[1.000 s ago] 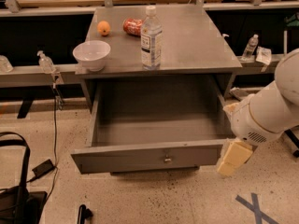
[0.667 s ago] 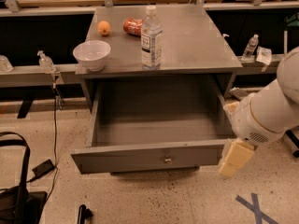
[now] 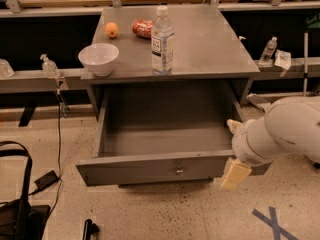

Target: Close top drawer

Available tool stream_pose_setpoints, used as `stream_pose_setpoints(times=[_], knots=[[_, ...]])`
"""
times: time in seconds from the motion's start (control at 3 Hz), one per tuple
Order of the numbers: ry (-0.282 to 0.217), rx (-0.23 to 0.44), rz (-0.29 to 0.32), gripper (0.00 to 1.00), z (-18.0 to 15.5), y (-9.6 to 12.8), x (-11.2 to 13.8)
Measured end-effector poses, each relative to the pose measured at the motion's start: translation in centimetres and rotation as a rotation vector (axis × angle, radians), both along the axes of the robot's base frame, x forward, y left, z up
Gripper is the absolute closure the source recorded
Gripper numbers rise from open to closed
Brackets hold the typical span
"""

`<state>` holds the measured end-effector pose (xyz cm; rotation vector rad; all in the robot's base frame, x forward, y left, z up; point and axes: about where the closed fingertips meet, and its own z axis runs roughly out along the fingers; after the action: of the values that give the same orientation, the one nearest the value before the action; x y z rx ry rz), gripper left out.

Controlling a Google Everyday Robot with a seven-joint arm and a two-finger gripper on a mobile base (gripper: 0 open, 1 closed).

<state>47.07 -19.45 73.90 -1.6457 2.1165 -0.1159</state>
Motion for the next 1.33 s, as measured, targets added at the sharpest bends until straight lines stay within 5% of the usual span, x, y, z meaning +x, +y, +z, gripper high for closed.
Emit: stream_pose_setpoints(times=[0.33,1.33], knots=[[-0.067,-0.008,0.008,0.0,-2.3,0.1,2.7],[-0.165,0.055,-0.013,0.0,-5.2,-0.5,9.5]])
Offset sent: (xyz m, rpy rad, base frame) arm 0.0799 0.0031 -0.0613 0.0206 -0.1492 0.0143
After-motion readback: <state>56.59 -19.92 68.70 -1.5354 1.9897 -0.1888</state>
